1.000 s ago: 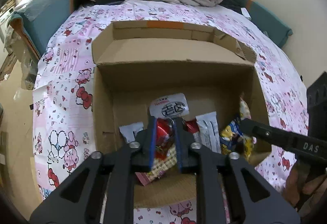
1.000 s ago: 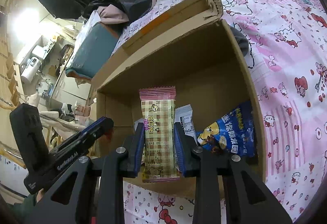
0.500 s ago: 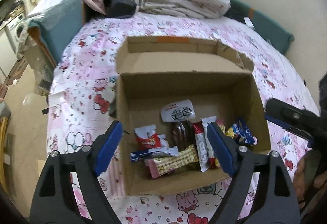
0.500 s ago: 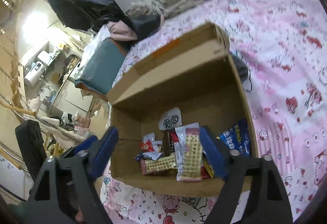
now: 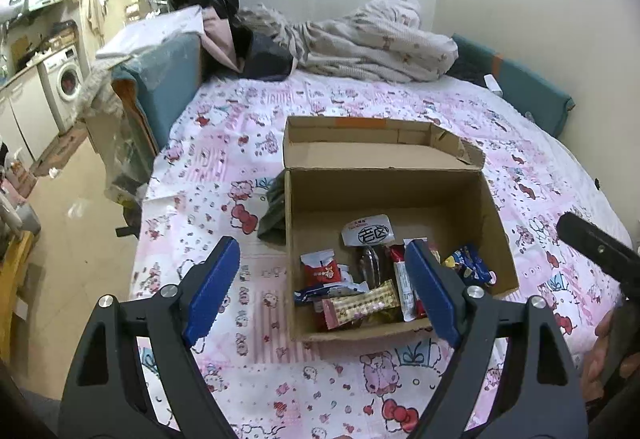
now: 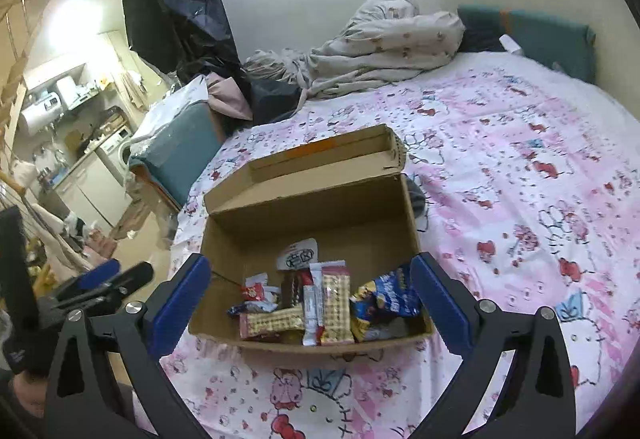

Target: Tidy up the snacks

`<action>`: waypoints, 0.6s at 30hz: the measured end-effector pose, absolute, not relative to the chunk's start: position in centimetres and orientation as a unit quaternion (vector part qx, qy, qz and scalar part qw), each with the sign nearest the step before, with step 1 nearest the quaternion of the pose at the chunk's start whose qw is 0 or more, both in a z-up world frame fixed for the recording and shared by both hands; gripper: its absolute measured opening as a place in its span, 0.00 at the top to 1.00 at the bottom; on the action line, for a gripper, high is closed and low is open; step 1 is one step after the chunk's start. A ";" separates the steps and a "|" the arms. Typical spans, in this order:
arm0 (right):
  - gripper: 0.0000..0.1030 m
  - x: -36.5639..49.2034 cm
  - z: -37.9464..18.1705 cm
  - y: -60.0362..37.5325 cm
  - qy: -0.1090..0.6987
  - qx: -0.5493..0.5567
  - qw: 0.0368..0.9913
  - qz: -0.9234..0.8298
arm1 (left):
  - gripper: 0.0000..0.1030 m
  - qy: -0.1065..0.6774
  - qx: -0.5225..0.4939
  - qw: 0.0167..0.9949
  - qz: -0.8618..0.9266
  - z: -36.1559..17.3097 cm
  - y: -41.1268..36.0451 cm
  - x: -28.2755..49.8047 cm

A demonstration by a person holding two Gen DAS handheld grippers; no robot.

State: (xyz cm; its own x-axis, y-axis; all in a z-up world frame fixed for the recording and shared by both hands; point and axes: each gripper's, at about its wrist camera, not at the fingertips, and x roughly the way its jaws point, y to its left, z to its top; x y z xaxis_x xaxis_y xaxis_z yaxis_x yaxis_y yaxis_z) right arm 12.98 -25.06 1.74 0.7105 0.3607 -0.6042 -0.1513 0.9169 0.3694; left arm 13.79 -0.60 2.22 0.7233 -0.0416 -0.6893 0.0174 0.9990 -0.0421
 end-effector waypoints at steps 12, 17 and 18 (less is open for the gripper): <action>0.00 6.8 2.7 -23.5 0.341 0.096 0.928 0.114 | 0.20 0.350 -0.032 0.936 -0.021 3.6 0.3 8.4; 0.00 5.1 2.4 -22.5 0.330 0.050 0.939 0.085 | 0.20 0.345 -0.025 0.938 -0.015 3.4 0.3 7.3; 0.00 5.0 2.1 -22.4 0.330 0.049 0.939 0.084 | 0.20 0.345 -0.023 0.938 -0.017 3.2 0.2 7.2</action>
